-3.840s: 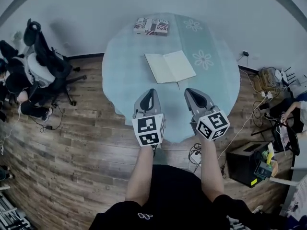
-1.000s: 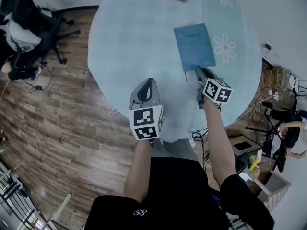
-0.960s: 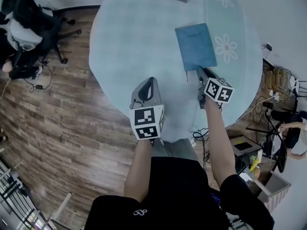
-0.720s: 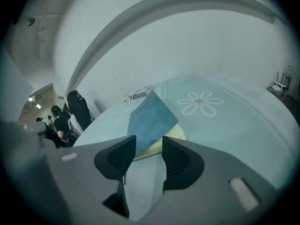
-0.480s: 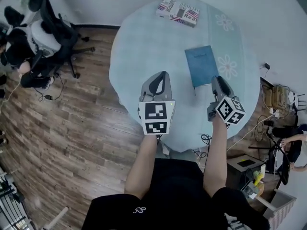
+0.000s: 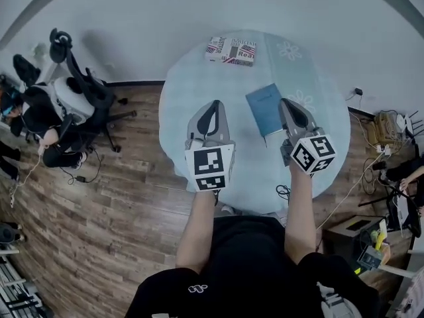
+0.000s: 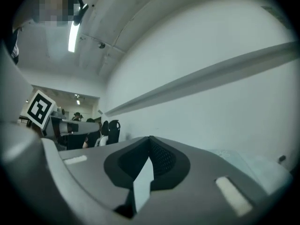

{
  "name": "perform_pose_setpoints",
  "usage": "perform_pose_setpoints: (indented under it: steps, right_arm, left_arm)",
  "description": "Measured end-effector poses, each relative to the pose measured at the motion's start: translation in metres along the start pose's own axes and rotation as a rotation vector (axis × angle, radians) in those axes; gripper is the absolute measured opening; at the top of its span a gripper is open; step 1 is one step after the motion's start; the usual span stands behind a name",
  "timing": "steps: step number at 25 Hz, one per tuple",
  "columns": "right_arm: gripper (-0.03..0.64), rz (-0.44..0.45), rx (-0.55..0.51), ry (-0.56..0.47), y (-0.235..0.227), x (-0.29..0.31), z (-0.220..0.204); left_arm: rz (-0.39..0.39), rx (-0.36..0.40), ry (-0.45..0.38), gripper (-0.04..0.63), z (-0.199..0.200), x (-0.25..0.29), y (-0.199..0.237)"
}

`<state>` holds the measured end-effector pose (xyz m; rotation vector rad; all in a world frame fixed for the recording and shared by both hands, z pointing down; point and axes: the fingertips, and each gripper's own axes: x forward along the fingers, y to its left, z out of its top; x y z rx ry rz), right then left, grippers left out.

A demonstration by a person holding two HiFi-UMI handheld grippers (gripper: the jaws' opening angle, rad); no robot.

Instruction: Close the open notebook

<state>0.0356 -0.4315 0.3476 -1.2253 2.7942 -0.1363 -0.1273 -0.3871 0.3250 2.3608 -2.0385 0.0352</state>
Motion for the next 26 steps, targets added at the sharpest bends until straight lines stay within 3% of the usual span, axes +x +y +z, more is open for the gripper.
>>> perform_pose_setpoints:
  steps: [5,14,21,26]
  right_arm:
    - [0.011,-0.009,-0.044,0.049,-0.004,0.002,-0.001]
    - [0.011,-0.040,-0.108,0.047,-0.008,0.003,0.018]
    - [0.011,-0.044,-0.111,0.037,-0.017,-0.008,0.034]
    - [0.011,-0.031,-0.117,0.044,-0.011,0.013,0.024]
  left_arm:
    - [-0.043,-0.007,-0.005,0.003,-0.002,0.014,-0.012]
    - [-0.102,-0.027,-0.031,0.003,0.004,0.028,-0.024]
    - [-0.109,-0.040,-0.036,0.003,0.005,0.024,-0.035]
    - [-0.096,-0.039,-0.024,0.003,-0.004,0.028,-0.019]
